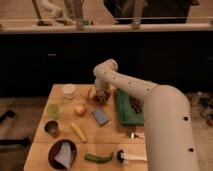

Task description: Place eraser in table surface

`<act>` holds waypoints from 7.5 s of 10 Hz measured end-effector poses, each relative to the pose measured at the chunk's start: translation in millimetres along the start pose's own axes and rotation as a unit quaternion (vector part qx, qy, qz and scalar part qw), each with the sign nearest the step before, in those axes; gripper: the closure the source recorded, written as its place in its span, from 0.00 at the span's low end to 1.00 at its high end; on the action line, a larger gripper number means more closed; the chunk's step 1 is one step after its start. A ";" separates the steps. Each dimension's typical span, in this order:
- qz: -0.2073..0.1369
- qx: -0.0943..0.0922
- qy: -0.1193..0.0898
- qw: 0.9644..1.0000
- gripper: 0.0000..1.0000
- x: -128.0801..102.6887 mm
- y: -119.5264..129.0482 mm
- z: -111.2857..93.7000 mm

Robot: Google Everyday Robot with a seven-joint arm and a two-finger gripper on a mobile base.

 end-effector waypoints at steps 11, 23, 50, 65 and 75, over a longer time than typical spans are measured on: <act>-0.033 -0.014 -0.011 0.999 0.87 2.1 9.2 -25.0; -0.144 -0.078 -0.095 0.982 0.87 47.3 52.2 -111.4; -0.230 -0.162 -0.128 0.951 0.87 160.3 57.4 -140.1; -0.227 -0.164 -0.129 0.951 0.87 177.1 51.3 -145.2; -0.298 -0.246 -0.146 0.911 0.87 210.7 78.5 -115.2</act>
